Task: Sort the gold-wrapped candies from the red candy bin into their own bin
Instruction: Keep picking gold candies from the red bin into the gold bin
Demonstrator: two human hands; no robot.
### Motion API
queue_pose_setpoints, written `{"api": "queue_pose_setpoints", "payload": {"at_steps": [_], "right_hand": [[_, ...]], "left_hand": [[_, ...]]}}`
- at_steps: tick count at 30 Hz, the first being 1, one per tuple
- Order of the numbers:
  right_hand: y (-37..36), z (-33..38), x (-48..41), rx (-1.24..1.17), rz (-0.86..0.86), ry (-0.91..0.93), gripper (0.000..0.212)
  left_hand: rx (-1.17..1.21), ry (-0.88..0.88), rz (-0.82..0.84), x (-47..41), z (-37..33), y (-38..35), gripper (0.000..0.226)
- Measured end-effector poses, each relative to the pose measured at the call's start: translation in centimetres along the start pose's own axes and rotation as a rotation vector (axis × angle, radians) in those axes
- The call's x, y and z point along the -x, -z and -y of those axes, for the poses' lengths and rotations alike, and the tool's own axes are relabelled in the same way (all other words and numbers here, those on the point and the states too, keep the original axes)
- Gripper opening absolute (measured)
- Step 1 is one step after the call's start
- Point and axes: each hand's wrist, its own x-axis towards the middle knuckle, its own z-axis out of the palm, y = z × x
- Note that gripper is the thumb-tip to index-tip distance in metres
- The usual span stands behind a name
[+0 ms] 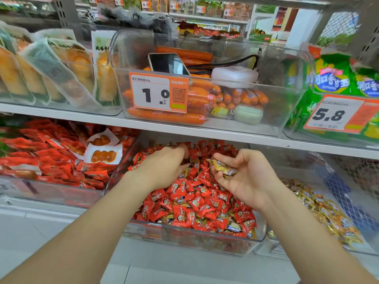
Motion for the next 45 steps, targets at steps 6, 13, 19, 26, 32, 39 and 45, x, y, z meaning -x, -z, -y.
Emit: {"api": "queue_pose_setpoints", "payload": {"at_steps": [6, 13, 19, 26, 32, 39, 45], "right_hand": [[-1.0, -0.9, -0.8, 0.009, -0.062, 0.021, 0.031], [-1.6, -1.9, -1.6, 0.572, -0.108, 0.264, 0.020], [-1.7, -1.5, -4.2, 1.429, -0.213, 0.600, 0.022], [-2.8, -3.1, -5.9, 1.887, -0.343, 0.700, 0.025], [-3.6, -2.9, -5.0, 1.599, -0.157, 0.792, 0.026], [-2.6, -2.2, -0.5, 1.438, -0.061, 0.774, 0.012], [-1.4, -4.4, 2.3, 1.830, 0.179, 0.657, 0.024]], "left_hand": [[-0.165, 0.002, 0.087, -0.5, -1.2, -0.2, 0.040], [0.085, -0.008, -0.144, 0.3, -0.2, 0.6, 0.032], [0.270, 0.123, -0.217, 2.4, -0.2, 1.8, 0.031], [0.231, 0.135, -0.242, 4.3, -0.6, 1.8, 0.053], [0.286, 0.003, -0.132, 6.0, -0.5, 1.9, 0.023], [0.223, -0.192, 0.092, 7.8, -0.3, 1.9, 0.020], [0.113, -0.175, 0.121, 9.2, 0.5, 2.1, 0.016]]}}
